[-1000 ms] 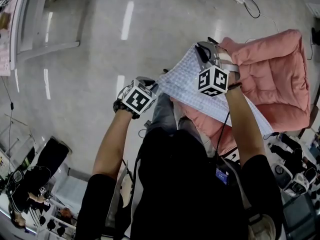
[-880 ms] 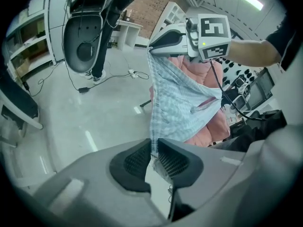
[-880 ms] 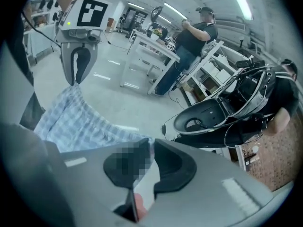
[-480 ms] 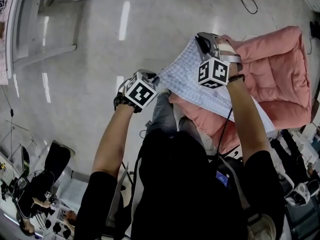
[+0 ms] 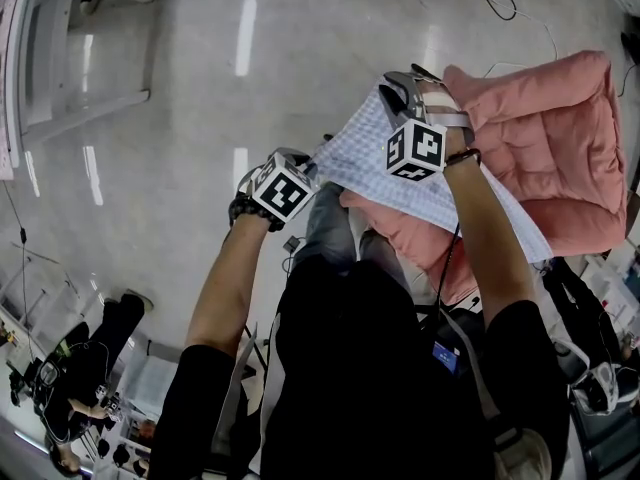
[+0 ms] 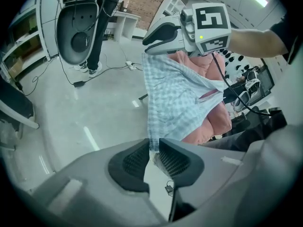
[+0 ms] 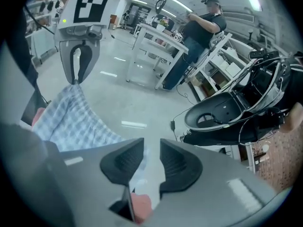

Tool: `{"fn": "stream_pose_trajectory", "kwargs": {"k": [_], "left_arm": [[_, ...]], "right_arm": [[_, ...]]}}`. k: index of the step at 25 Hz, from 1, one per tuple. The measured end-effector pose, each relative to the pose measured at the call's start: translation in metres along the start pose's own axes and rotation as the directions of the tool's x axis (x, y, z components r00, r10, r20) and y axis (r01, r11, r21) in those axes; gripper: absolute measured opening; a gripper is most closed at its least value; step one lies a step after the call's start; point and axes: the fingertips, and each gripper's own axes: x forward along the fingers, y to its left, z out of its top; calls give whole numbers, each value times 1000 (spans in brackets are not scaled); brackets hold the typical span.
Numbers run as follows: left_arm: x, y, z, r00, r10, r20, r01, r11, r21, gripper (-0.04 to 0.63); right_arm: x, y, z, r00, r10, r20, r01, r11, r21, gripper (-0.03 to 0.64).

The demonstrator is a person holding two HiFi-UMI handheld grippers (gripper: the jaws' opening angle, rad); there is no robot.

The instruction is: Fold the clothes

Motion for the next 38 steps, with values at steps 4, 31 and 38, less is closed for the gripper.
{"fn": "stream_pose_trajectory", "kwargs": {"k": [4, 31, 38], "left_arm": [[-2, 1, -7, 999, 29, -17, -29, 999, 17, 94], [43, -206, 71, 994, -16, -108, 65, 885, 462, 95], [94, -320, 86, 993, -24, -119, 84, 844, 530, 95]], "right_arm": [[0, 7, 1, 999, 47, -11, -47, 999, 17, 178], [-212, 127, -224, 963, -153, -221, 247, 826, 507, 133], [-294, 209, -310, 948, -163, -274, 299, 754, 585, 129]]}}
